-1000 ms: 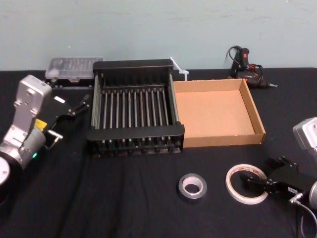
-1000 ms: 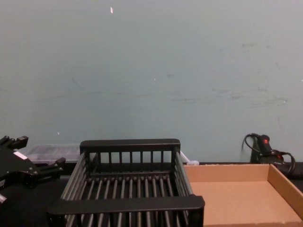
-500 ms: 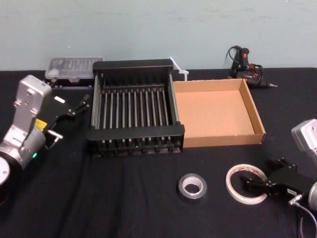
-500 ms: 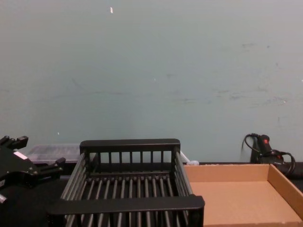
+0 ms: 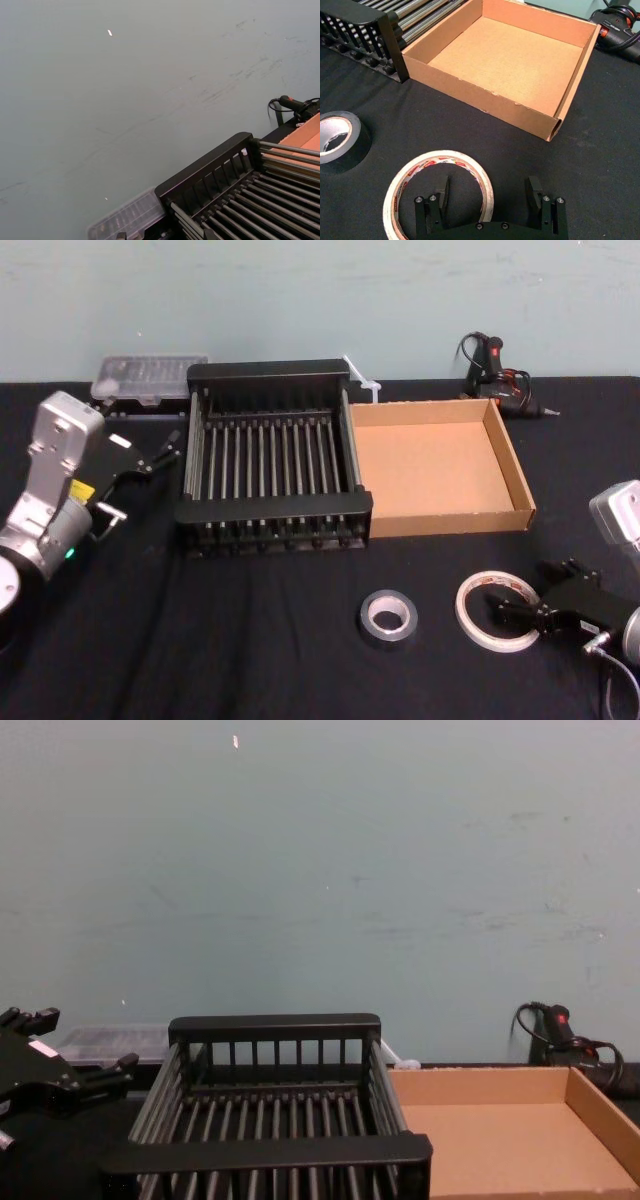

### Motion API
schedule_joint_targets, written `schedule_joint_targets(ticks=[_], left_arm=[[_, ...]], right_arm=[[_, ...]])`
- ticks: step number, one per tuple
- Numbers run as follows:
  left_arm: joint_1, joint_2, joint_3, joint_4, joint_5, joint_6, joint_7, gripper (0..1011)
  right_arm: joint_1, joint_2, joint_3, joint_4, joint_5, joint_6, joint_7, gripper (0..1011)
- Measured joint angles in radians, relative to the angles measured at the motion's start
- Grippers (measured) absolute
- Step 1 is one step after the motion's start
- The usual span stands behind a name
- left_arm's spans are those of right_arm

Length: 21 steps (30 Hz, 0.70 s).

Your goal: Pick up the white tape and place it into the black box , Pick up the silver tape and place it into the brown box.

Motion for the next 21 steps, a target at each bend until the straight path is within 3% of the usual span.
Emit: schedule_joint_targets(ticks=[21], left_arm=[[0.0,0.0,0.0,0.0,0.0,0.0,0.0,1001]], right_arm=[[0.0,0.002,-0.002,-0.001,0.001,0.0,-0.001,982]])
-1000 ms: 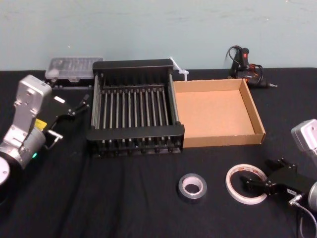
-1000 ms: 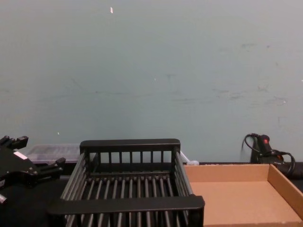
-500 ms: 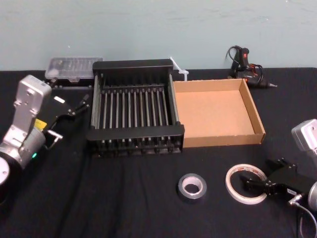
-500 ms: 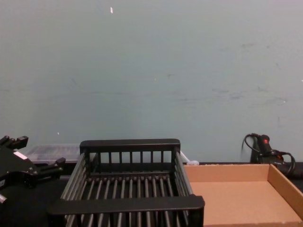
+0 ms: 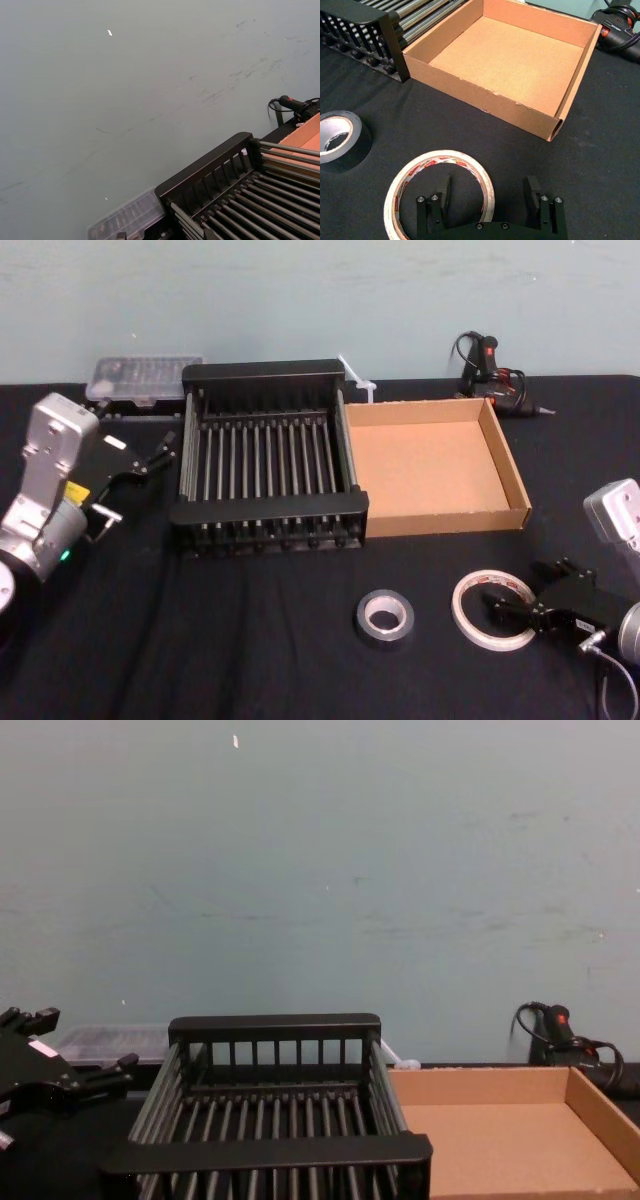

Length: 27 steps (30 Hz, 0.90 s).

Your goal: Pick up the white tape and place it into the black box , Pick up the silver tape and place it into the brown box.

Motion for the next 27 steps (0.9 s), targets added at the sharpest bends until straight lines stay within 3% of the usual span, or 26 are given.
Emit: schedule_joint_targets(ticks=[4,12,19,22,23,27], left_arm=[[0.0,0.0,0.0,0.0,0.0,0.0,0.0,1001],[0.0,0.0,0.0,0.0,0.0,0.0,0.0,1001],[0.0,0.0,0.0,0.0,0.0,0.0,0.0,1001],[0.0,0.0,0.0,0.0,0.0,0.0,0.0,1001],[0.0,0.0,0.0,0.0,0.0,0.0,0.0,1001],[0.0,0.0,0.0,0.0,0.0,0.0,0.0,1001]], right_arm=[[0.0,0.0,0.0,0.0,0.0,0.0,0.0,924],[0.0,0.0,0.0,-0.001,0.001,0.0,-0.001,704],[0.0,0.0,0.0,-0.001,0.001,0.0,-0.001,430],[0.0,0.0,0.0,-0.001,0.001,0.0,-0.001,388],[0.0,0.0,0.0,-0.001,0.001,0.0,-0.001,309],[0.0,0.0,0.0,-0.001,0.001,0.0,-0.001,214]])
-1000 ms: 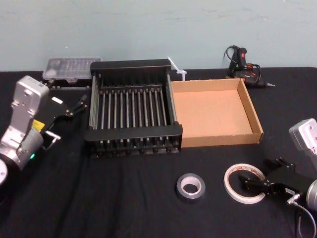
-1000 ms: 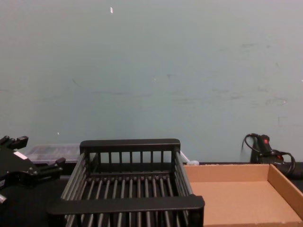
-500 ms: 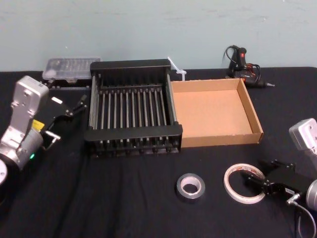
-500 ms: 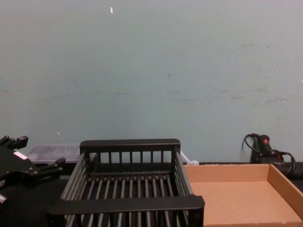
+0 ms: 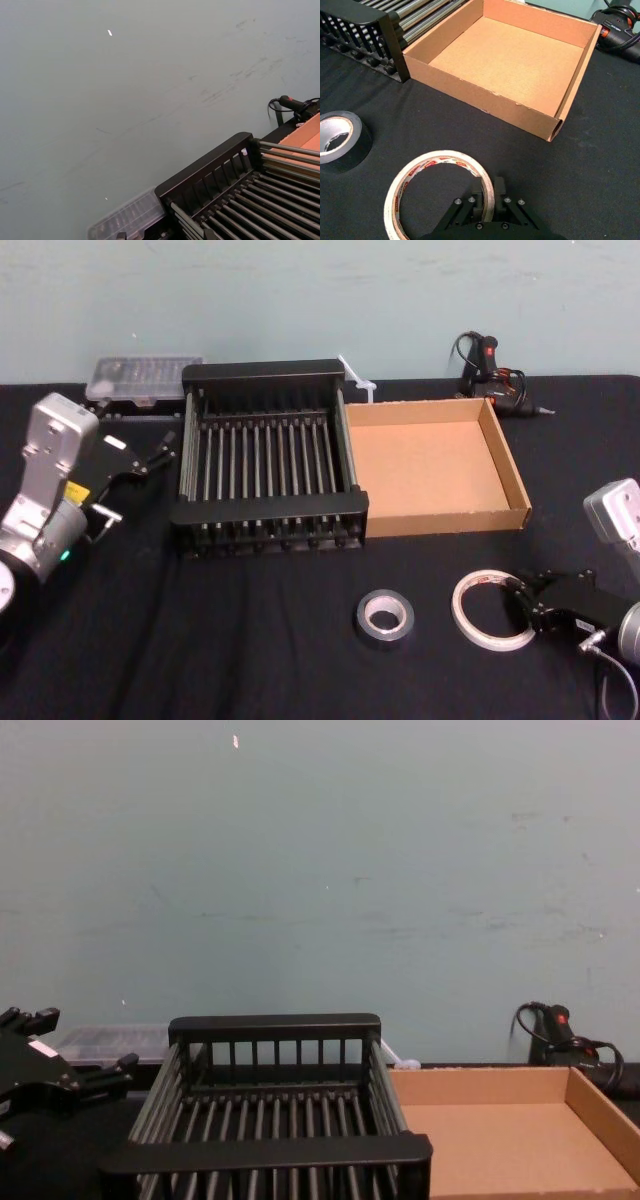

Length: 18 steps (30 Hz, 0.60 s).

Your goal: Pick up the white tape and place it into the black box , Pick up the silver tape and place it into the brown box.

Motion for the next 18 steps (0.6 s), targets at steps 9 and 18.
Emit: schedule_joint_targets(ticks=[9,18], left_arm=[[0.0,0.0,0.0,0.0,0.0,0.0,0.0,1001],[0.0,0.0,0.0,0.0,0.0,0.0,0.0,1001]], right_arm=[[0.0,0.0,0.0,0.0,0.0,0.0,0.0,92],[0.0,0.0,0.0,0.0,0.0,0.0,0.0,92]])
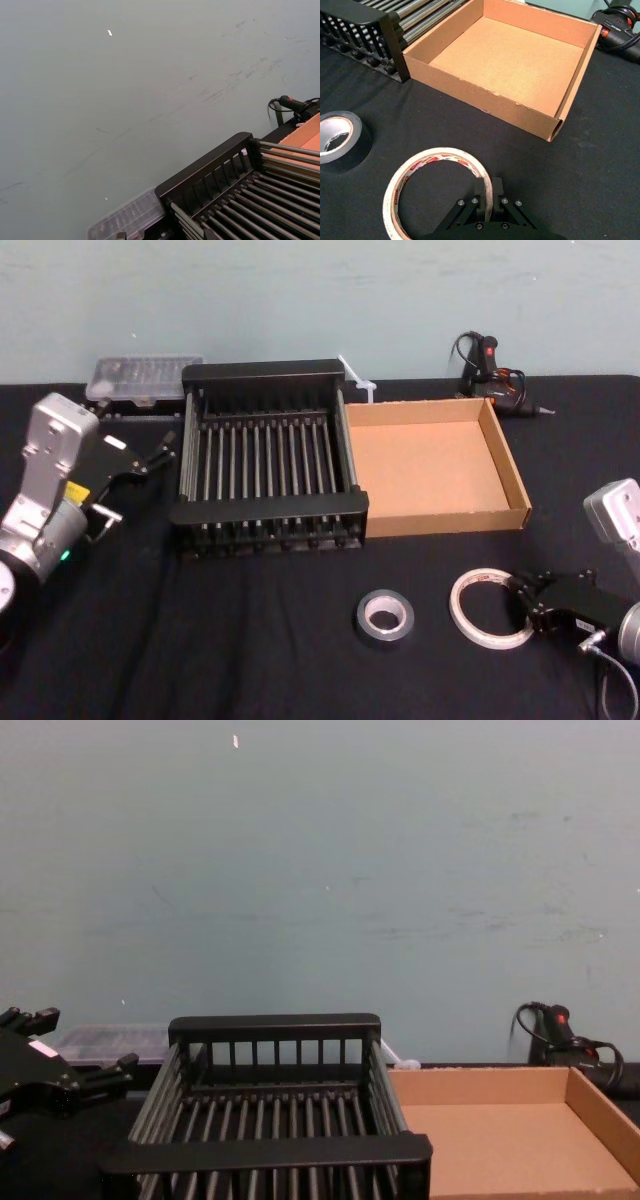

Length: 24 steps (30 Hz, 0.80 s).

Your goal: Pick up the white tape and place it into the black box , Pick up the silver tape and place it into the brown box.

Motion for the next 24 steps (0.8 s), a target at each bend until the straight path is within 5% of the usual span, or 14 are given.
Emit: schedule_joint_targets(ticks=[24], left_arm=[[0.0,0.0,0.0,0.0,0.0,0.0,0.0,1001]], right_arm=[[0.021,-0.008,0.066,-0.038,0.065,0.007,-0.02,92]])
